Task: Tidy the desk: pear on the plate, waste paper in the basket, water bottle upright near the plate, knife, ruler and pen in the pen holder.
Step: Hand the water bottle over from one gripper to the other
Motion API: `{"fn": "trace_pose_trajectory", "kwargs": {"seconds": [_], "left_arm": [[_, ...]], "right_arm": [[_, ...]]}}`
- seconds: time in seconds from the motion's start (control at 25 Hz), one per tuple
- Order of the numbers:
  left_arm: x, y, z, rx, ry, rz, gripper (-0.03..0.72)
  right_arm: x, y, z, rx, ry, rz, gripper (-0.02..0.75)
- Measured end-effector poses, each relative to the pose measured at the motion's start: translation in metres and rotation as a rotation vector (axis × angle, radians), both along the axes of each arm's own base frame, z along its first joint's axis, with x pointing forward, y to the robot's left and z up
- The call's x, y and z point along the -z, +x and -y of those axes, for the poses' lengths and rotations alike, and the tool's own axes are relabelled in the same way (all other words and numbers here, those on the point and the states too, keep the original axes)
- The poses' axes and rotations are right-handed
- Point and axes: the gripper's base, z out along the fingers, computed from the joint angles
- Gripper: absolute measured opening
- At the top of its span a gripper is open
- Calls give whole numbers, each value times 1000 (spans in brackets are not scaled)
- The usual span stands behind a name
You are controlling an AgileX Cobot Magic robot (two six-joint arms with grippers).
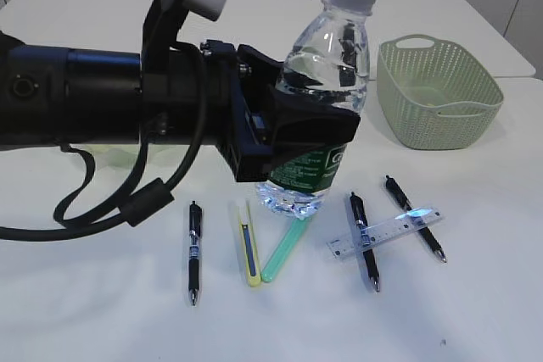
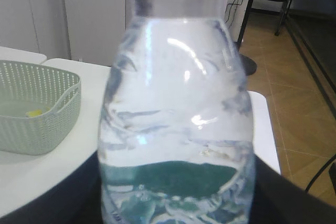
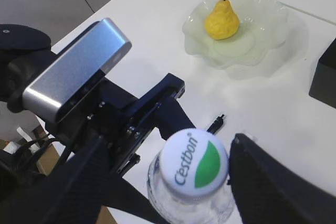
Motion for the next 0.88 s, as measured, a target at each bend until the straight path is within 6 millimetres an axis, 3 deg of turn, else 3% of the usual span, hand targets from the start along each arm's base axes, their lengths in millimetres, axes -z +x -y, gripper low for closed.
{"fn": "trace_pose_trajectory", "kwargs": {"seconds": [0.52, 0.88], "left_arm": [[-5, 38, -49, -138, -50, 9, 421], [-14, 53, -87, -236, -34, 59, 421]], "right_arm": [[4, 3, 5, 35, -63, 6, 528], [16, 16, 38, 270, -310, -2, 528]]}}
